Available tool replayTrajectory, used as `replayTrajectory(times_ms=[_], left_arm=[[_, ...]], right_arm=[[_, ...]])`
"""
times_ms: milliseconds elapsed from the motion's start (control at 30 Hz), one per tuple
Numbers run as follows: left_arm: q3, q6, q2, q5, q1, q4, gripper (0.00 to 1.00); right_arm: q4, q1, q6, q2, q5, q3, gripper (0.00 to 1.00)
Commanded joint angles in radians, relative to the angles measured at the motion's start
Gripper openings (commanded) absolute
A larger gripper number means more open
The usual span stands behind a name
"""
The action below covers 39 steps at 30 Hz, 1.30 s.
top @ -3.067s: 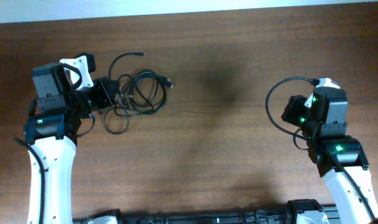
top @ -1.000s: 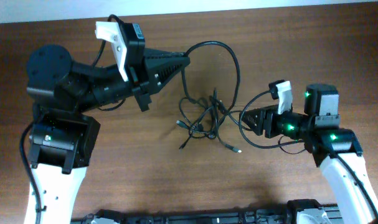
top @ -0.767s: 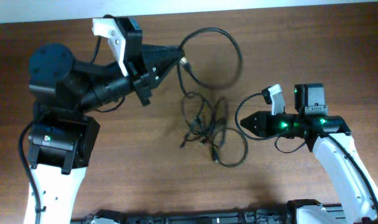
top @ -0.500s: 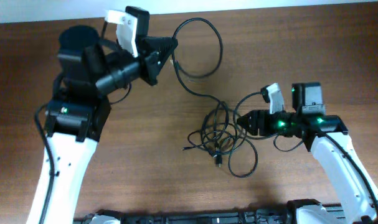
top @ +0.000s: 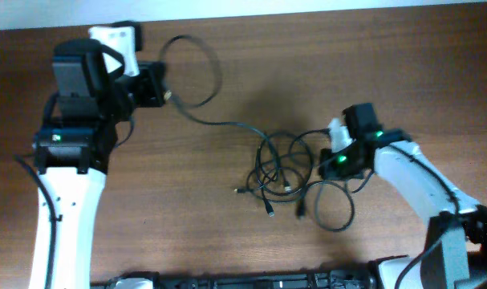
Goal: Untangle cables
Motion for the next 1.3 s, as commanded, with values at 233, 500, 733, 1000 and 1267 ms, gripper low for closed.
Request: replayTrajectory(times_ms=[233,500,733,1000,1267], left_arm=[[0.006,-0.149,-0.002,-0.315,0.453,-0.027,0.0],[0.006,-0.137,0.014,0.282,0.384,-0.031,0.0],[0.006,-0.005,0.144,0.279,0.028,-0.006,0.0],[0.006,0.037,0.312,0.283,-0.311,0.085,0.99],[0.006,-0.52,0.467,0.343,-0.375,0.186,0.92]], right_arm=[[-0.195,-0.48,0.145,-0.215,0.367,0.563,0.04],[-0.115,-0.49,-0.107,-0.235,-0.399,0.893,0.04],[-0.089,-0.49,-0.092,-0.232,-0.56,0.893,0.04],[-0.14,-0.299,-0.257,-0.233,-0.756,0.893,0.04],[-0.07,-0.245,-0.24,-0.309,-0.756,0.893,0.04]])
